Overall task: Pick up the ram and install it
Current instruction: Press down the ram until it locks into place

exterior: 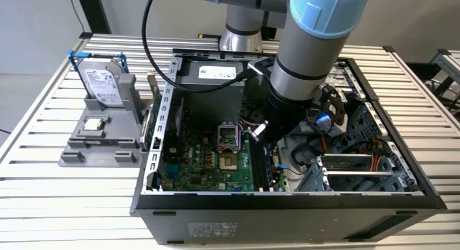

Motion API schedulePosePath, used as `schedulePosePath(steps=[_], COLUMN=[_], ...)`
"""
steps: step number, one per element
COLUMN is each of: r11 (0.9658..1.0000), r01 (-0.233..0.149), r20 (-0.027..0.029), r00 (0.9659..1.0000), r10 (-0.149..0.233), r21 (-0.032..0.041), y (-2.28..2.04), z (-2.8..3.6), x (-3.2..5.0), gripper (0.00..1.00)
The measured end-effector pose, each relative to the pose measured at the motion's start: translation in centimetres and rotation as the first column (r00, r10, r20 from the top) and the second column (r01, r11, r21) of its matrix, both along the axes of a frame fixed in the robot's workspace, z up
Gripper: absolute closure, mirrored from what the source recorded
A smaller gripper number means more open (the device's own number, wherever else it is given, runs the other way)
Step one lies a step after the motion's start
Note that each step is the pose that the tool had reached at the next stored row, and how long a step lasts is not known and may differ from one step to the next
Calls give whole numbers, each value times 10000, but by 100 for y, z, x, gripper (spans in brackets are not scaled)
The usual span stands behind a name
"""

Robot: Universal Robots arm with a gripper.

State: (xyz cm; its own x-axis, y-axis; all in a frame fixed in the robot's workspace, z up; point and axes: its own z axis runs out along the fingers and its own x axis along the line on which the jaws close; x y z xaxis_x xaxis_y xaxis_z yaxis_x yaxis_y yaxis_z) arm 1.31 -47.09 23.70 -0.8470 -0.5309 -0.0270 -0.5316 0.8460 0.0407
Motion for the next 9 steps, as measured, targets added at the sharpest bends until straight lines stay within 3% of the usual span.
schedulePosePath(steps=[4,9], r11=[9974,9884], r01=[-724,-1518], r20=[0,1], r00=[9974,9884], r10=[724,1518], r21=[-1,0], y=[0,2], z=[0,-1], x=[0,0], gripper=[100,100])
